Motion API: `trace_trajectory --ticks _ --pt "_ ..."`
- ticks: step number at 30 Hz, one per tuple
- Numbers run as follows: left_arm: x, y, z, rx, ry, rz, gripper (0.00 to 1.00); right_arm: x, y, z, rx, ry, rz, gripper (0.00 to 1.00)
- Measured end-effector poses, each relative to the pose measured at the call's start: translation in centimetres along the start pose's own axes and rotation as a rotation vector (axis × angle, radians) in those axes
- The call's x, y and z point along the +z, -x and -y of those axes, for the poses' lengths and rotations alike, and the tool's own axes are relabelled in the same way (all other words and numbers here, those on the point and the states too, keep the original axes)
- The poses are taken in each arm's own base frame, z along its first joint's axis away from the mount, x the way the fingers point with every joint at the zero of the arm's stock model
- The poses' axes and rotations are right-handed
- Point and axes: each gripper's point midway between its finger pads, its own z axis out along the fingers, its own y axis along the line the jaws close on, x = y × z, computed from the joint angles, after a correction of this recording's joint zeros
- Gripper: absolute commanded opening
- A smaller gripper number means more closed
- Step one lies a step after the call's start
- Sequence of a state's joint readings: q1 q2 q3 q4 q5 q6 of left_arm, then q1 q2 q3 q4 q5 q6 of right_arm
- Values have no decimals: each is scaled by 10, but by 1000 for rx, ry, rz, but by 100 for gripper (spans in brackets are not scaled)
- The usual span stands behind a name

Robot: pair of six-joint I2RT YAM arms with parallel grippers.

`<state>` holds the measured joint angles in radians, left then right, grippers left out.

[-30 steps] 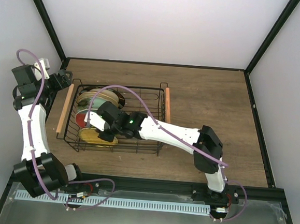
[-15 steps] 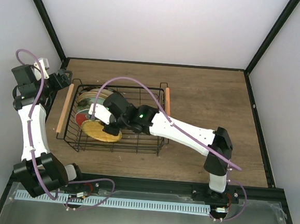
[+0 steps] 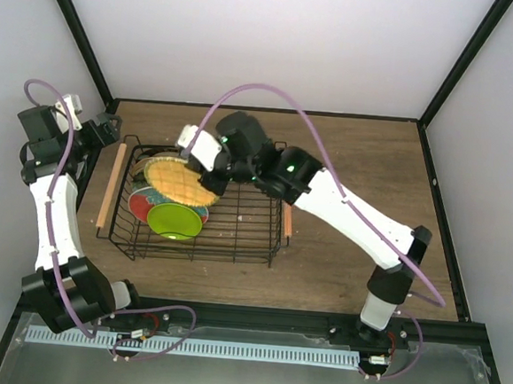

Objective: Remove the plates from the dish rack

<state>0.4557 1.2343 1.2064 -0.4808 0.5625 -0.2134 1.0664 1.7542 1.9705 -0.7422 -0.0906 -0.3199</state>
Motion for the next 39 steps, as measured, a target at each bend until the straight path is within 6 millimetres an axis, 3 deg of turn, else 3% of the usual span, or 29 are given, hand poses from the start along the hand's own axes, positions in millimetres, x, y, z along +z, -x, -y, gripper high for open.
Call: trace_trajectory --ticks 5,10,15,19,21,24,29,34,39 --pt "4 3 -2 -12 -2 6 100 -48 31 32 48 -49 114 1" --pt "7 4 -3 -19 -4 8 100 -88 42 69 135 -106 199 1" --pt "7 8 0 -10 -20 21 100 -115 35 144 252 -275 268 1" --pt "6 12 4 0 -36 31 100 -133 11 217 376 -436 299 1" --pt "5 15 6 11 -45 40 100 -143 -7 253 450 -513 304 1" --pt "5 16 8 23 -55 43 100 -164 -53 314 599 -659 294 1" --pt "5 16 10 50 -64 40 100 -215 -139 376 828 -876 252 1" --pt "5 14 11 60 -71 36 100 -256 -226 402 1031 -1021 214 1" --pt "4 13 13 64 -84 29 100 -274 -325 400 1274 -1078 150 1"
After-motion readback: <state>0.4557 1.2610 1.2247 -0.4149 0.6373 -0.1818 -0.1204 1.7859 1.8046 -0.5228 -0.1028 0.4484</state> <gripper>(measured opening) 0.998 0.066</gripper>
